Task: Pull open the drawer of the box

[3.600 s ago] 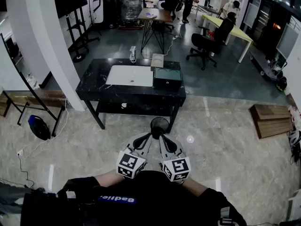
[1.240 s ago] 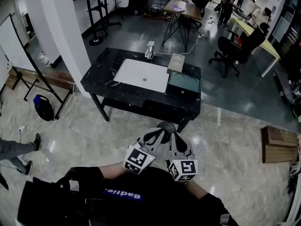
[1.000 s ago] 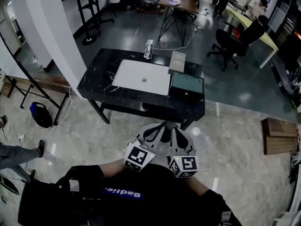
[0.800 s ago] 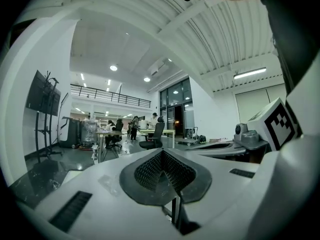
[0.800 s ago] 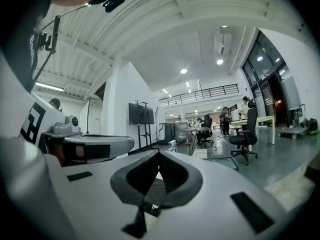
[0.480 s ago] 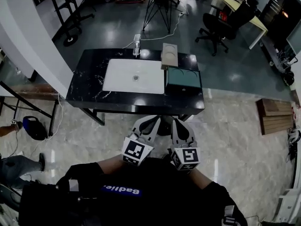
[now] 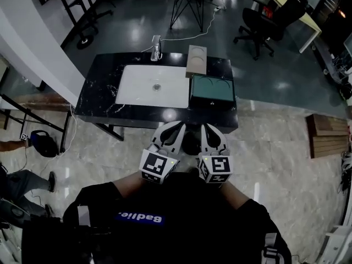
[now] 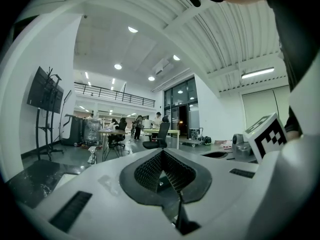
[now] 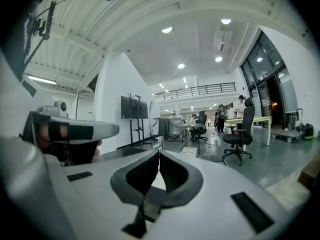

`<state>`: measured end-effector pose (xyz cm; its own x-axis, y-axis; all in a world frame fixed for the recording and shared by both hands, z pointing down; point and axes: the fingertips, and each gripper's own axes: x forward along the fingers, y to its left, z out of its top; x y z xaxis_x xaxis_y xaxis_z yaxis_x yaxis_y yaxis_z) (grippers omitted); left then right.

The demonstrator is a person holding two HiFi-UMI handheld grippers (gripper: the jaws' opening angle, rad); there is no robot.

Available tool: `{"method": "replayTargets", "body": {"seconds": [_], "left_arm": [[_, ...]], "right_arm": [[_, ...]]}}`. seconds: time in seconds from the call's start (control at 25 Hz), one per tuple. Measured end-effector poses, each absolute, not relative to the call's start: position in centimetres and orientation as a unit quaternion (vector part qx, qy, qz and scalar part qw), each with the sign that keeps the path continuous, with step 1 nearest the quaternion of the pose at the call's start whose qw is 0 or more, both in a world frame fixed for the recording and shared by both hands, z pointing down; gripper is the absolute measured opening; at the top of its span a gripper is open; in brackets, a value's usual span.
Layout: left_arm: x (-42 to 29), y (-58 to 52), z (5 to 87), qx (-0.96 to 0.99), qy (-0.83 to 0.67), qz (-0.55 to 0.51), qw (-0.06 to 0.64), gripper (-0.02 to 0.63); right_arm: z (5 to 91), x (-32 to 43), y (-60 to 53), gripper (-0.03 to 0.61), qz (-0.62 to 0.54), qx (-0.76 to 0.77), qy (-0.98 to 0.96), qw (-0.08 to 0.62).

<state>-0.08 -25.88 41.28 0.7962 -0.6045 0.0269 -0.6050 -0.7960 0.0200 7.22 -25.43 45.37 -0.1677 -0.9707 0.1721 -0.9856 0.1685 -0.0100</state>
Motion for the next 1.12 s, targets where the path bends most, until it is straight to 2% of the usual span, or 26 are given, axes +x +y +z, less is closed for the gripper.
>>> {"method": "replayTargets", "body": {"seconds": [0.36, 0.4, 0.44, 0.6, 0.88, 1.12], "left_arm": [[1.4, -27.4, 40.9, 0.939, -0.345, 0.014, 0.006, -0.008], [1.4, -27.6, 41.0, 0.938, -0.347, 0.014, 0.005, -0.008], [1.4, -27.8, 41.0, 0.937, -0.349, 0.015, 0.003, -0.008], [1.7, -28.0, 41.2, 0.934, -0.355, 0.024, -0.002, -0.008], [1.8, -27.7, 41.1, 0.932, -0.362, 0.028, -0.005, -0.009], [0.7, -27.7, 41.5, 0.926, -0.375, 0.043, -0.011, -0.008]], "right_arm": [[49.6, 10.0, -29.3, 0.003, 0.083, 0.629, -0.766, 0.104], [50.0, 10.2, -29.7, 0.007, 0.085, 0.628, -0.767, 0.106], [50.4, 10.4, -30.1, 0.046, 0.088, 0.627, -0.767, 0.108], [51.8, 11.9, -31.1, 0.049, 0.092, 0.635, -0.757, 0.120], [56.5, 15.7, -33.3, 0.094, 0.115, 0.666, -0.717, 0.169], [58.2, 17.4, -35.2, 0.095, 0.131, 0.687, -0.694, 0.172]]}}
